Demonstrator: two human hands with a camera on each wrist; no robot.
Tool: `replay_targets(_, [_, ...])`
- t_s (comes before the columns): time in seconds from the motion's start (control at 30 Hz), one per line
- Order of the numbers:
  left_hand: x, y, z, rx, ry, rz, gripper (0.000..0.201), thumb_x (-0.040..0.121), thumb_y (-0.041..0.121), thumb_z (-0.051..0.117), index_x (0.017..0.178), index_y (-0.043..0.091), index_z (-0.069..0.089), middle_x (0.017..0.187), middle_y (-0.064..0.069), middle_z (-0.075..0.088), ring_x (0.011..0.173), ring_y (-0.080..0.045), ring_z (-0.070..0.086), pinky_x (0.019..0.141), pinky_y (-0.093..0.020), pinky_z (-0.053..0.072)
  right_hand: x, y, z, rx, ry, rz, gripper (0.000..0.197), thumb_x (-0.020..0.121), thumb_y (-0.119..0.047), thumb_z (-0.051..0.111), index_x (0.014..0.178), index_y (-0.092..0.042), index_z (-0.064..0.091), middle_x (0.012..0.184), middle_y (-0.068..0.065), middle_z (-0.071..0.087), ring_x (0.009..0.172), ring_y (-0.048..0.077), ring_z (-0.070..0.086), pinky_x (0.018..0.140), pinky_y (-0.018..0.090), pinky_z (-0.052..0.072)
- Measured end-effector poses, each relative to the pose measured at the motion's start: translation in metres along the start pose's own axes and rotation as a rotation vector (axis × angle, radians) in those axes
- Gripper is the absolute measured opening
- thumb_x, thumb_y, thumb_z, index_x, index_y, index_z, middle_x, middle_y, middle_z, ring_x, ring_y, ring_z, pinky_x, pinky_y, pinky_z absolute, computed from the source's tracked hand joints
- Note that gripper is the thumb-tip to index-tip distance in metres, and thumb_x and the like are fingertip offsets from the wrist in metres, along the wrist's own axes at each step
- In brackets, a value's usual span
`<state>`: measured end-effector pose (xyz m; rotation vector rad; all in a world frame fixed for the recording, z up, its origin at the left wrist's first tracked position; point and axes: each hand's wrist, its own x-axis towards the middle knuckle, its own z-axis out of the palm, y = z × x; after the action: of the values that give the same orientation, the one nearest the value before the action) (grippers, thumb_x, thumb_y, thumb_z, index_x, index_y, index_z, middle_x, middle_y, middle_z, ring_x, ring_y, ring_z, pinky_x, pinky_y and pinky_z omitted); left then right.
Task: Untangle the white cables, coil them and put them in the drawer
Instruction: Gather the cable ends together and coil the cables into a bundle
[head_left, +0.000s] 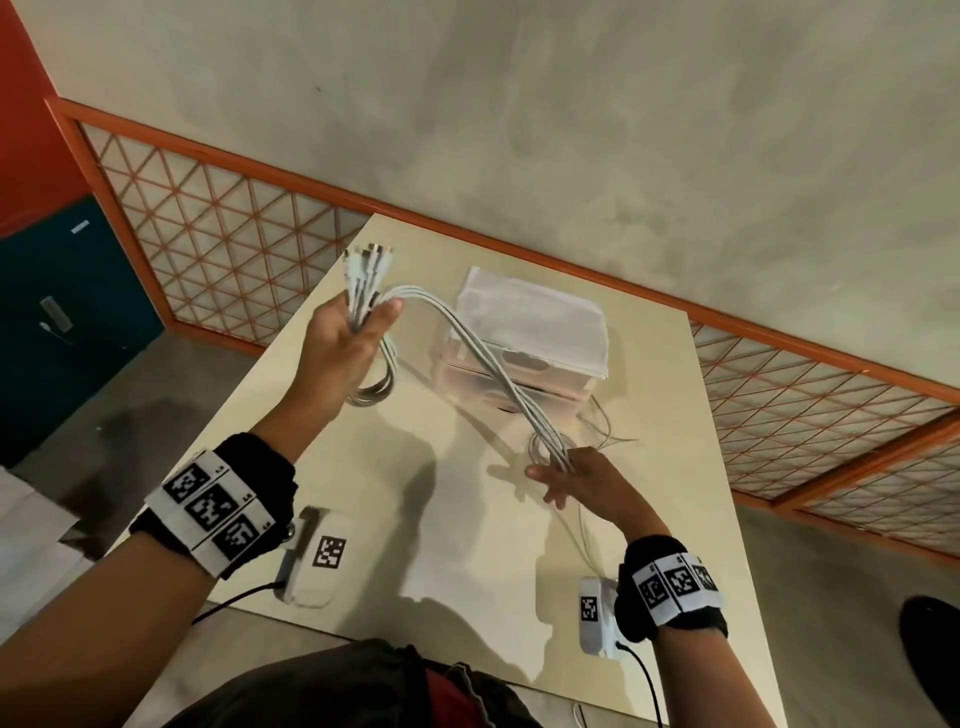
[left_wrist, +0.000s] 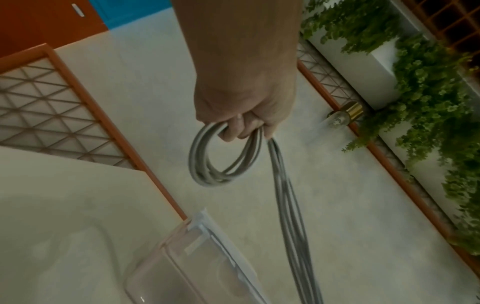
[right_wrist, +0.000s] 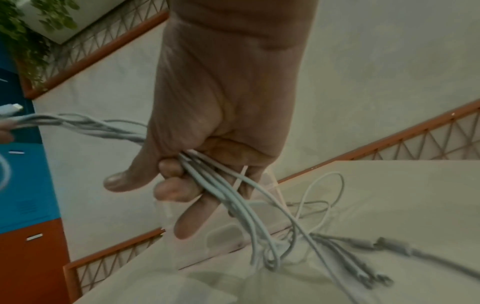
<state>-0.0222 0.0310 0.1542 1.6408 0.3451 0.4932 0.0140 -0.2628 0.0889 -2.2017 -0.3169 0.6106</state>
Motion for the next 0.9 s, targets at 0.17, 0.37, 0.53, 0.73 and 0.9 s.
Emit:
replay_targets(0.17, [0.006, -0.035, -0.007, 0.246, 0.131, -0.153, 0.028, 0.081, 0.029, 0.071, 0.067, 0.008, 0.059, 0.067, -0.011, 0.058, 0.067, -0.024, 0.058, 0.065, -0.029, 0.039, -0.012, -0.004, -0.024, -0.036, 0.208, -0.129, 0.057, 0.074, -0.057, 0.065, 0.059, -0.007, 0.041, 0.053, -0.006, 0.033, 0.049, 0.008, 0.032, 0.054, 0.026, 0.028])
replay_targets(0.37, [-0.005, -0.056, -0.012, 0.424, -0.009, -0.363, 0.032, 0.065, 0.029, 0.085, 0.078, 0.007, 0.065, 0.054, -0.005, 0.052, 0.053, -0.02, 0.053, 0.052, -0.023, 0.039, -0.026, -0.028, -0.039, -0.167, 0.18, -0.054, 0.058, 0.095, -0.052, 0.04, 0.053, -0.012, 0.048, 0.047, -0.007, 0.045, 0.045, 0.009, 0.04, 0.06, 0.025, 0.036])
replay_targets(0.53, [-0.02, -0.03, 0.014, 0.287, -0.159, -0.262, 0.039, 0.081, 0.029, 0.071, 0.06, 0.016, 0.041, 0.051, -0.002, 0.038, 0.041, -0.011, 0.036, 0.044, -0.023, 0.032, -0.027, -0.038, -0.009, -0.493, -0.201, 0.048, 0.054, 0.096, -0.042, 0.044, 0.047, -0.021, 0.048, 0.044, -0.008, 0.046, 0.041, 0.004, 0.044, 0.054, 0.022, 0.035])
replay_targets(0.73, [-0.052, -0.009, 0.051, 0.09, -0.713, -0.326, 0.037, 0.097, 0.043, 0.039, 0.106, 0.013, 0.058, 0.053, 0.014, 0.061, 0.038, -0.003, 0.024, 0.038, -0.015, 0.017, -0.018, -0.069, 0.019, -0.381, -0.07, -0.126, 0.052, 0.101, -0.03, 0.036, 0.052, -0.017, 0.048, 0.051, -0.007, 0.048, 0.048, 0.004, 0.043, 0.052, 0.019, 0.032])
replay_targets(0.9, [-0.06, -0.012, 0.068, 0.119, -0.72, -0.408, 0.049, 0.095, 0.054, 0.03, 0.073, 0.019, 0.057, 0.065, 0.008, 0.06, 0.044, -0.007, 0.029, 0.043, -0.02, 0.021, -0.014, -0.083, 0.006, -0.329, 0.071, -0.23, 0.042, 0.099, -0.021, 0.036, 0.066, -0.008, 0.059, 0.053, -0.003, 0.047, 0.052, 0.007, 0.045, 0.061, 0.031, 0.032])
